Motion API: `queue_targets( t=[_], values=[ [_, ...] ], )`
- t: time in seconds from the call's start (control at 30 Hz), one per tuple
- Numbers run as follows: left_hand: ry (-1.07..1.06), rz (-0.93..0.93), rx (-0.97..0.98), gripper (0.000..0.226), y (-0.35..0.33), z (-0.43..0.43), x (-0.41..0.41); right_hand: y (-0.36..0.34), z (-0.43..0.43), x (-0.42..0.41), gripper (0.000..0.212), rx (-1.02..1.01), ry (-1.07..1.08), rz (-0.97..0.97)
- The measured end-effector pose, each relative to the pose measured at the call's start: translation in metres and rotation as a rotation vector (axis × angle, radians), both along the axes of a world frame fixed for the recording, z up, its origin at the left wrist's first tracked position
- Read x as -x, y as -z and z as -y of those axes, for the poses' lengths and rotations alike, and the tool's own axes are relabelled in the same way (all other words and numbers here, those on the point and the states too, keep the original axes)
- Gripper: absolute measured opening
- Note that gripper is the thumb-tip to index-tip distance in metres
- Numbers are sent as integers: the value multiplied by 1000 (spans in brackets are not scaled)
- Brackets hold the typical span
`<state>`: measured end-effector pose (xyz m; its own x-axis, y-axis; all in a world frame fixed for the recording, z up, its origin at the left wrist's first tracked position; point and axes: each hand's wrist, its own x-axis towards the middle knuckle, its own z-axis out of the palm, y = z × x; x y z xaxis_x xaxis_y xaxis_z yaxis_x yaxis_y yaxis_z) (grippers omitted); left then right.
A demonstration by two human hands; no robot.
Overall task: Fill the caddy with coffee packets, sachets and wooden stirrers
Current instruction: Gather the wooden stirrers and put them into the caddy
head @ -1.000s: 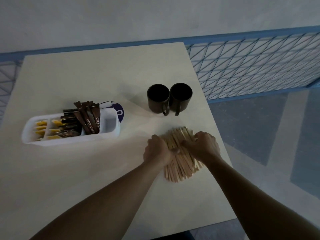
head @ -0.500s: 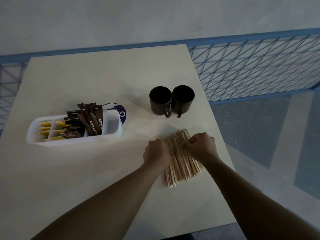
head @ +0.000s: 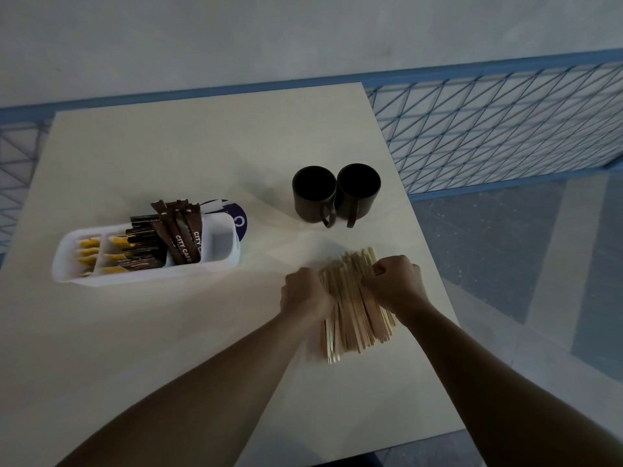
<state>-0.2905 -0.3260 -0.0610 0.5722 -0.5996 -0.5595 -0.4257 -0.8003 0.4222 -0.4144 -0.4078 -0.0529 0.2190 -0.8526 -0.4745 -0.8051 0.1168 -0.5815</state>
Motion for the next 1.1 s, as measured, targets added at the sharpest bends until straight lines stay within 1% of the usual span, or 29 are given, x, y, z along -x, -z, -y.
queue_targets(
  t=[0.13,0.33,0.57,0.7,0.87,1.03,1.1],
  values=[
    [-43,-52,44,26,1,-3,-3,0,1,2,17,0,-7,-8],
    [-87,-130,47,21,2,-4,-14,-1,2,2,27,18,-28,-11],
    [-66,-177,54,9,-4,-6,-25,-4,0,1,24,38,-5,-36],
    [-72,-194,75,11,-9,-9,-30,-6,0,0,24,44,8,-24],
    [-101,-262,78,17,-16,-11,-36,-11,-3,0,25,14,50,-3],
    [-125,-320,90,15,-20,-12,-43,-18,-6,-6,17,-38,68,55],
    [-144,-365,108,11,-24,-13,-47,-22,-8,-11,20,-48,52,72]
  ],
)
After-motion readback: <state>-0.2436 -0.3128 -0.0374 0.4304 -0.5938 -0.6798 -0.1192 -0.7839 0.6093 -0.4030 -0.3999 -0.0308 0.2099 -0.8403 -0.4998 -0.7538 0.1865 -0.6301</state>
